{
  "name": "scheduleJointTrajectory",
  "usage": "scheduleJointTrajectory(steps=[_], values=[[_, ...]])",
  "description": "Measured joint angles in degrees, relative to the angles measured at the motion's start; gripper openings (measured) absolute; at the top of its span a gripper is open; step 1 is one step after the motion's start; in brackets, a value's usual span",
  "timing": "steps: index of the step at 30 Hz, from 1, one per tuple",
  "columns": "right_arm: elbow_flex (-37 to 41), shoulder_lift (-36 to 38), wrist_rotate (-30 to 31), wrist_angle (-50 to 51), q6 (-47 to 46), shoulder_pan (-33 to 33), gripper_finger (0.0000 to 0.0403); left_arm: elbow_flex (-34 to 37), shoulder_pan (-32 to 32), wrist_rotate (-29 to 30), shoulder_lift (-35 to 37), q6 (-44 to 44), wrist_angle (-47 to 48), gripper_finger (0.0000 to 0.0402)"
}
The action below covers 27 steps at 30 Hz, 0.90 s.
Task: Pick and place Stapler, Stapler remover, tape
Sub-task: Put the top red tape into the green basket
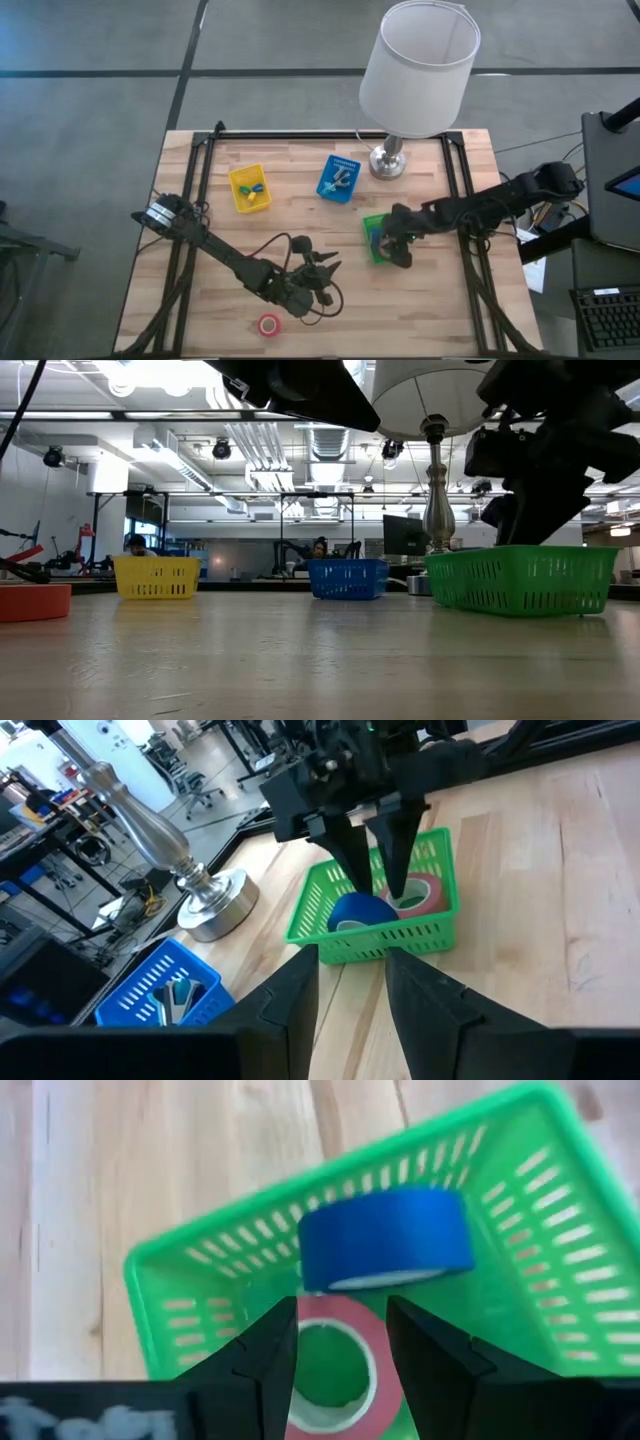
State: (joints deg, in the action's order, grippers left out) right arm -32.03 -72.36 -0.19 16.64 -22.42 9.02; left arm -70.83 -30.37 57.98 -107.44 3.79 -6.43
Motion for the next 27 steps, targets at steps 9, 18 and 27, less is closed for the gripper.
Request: scheduleJointTrajectory(steps=[9,18,27], values=[[-0.21,5.05,0.17,-1.05,-0.07,2.21,0.015,-0.02,-1.33,-0.14,2.67,-0.13,1.05,0.0122],[0.05,6.35,0.3,-7.01,0.11,7.97,0.015,-0.04,-4.19,-8.71,8.85,22.82,23.27,0.0122],[0.32,5.86,0.62,-12.06,0.63,11.39,0.015,0.43,-4.35,-30.1,8.33,68.18,60.81,0.0122]])
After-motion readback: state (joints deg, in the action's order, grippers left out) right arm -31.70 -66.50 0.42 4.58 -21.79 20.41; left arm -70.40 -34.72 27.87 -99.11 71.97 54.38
